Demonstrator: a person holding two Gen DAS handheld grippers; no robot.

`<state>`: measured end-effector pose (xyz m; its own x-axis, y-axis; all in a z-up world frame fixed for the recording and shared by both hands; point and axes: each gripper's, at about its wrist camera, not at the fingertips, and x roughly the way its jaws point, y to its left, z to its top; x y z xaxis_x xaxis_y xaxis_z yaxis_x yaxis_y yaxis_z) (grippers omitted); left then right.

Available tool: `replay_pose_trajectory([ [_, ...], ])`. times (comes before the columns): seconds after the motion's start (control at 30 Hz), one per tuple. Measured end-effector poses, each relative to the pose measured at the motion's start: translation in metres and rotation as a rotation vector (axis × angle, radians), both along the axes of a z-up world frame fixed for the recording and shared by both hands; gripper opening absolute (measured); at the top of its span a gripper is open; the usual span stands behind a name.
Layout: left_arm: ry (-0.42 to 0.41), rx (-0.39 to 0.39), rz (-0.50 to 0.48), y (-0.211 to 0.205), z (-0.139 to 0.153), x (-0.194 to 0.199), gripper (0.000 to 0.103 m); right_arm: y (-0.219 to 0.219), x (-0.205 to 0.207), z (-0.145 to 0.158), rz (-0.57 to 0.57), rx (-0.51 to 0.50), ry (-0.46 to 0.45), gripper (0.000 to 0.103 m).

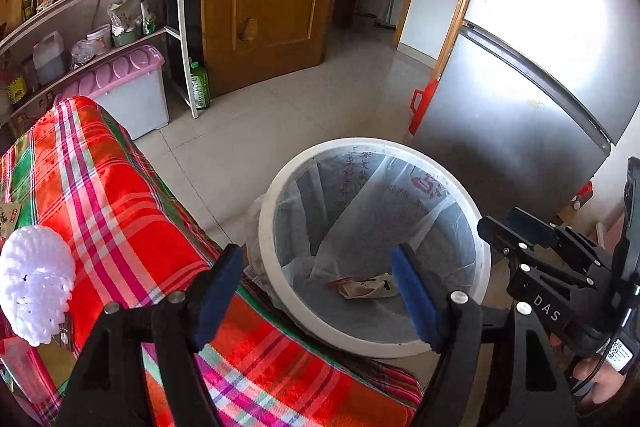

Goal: Collect trash
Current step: 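Open the right tool to drop the paper bag into the bin, then grasp a white foam net with the right tool while the left tool grasps another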

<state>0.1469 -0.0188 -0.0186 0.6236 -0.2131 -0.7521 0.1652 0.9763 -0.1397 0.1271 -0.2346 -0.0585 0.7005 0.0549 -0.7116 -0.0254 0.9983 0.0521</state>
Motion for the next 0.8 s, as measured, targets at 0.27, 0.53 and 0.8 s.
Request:
replay_pose_trajectory([
  [0.27,-0.085,0.008,0.057,0.028,0.030,-0.036,0.084,0.019,-0.029,0.031,0.054,0.042,-0.083,0.048],
  [0.53,-0.143,0.054,0.179,0.076,0.046,-0.080,0.085,0.063,-0.052,0.055,0.180,0.087,-0.139,0.048],
  [0.8,-0.161,0.055,0.297,0.133,0.049,-0.120,0.087,0.117,-0.067,0.062,0.316,0.103,-0.157,0.050],
])
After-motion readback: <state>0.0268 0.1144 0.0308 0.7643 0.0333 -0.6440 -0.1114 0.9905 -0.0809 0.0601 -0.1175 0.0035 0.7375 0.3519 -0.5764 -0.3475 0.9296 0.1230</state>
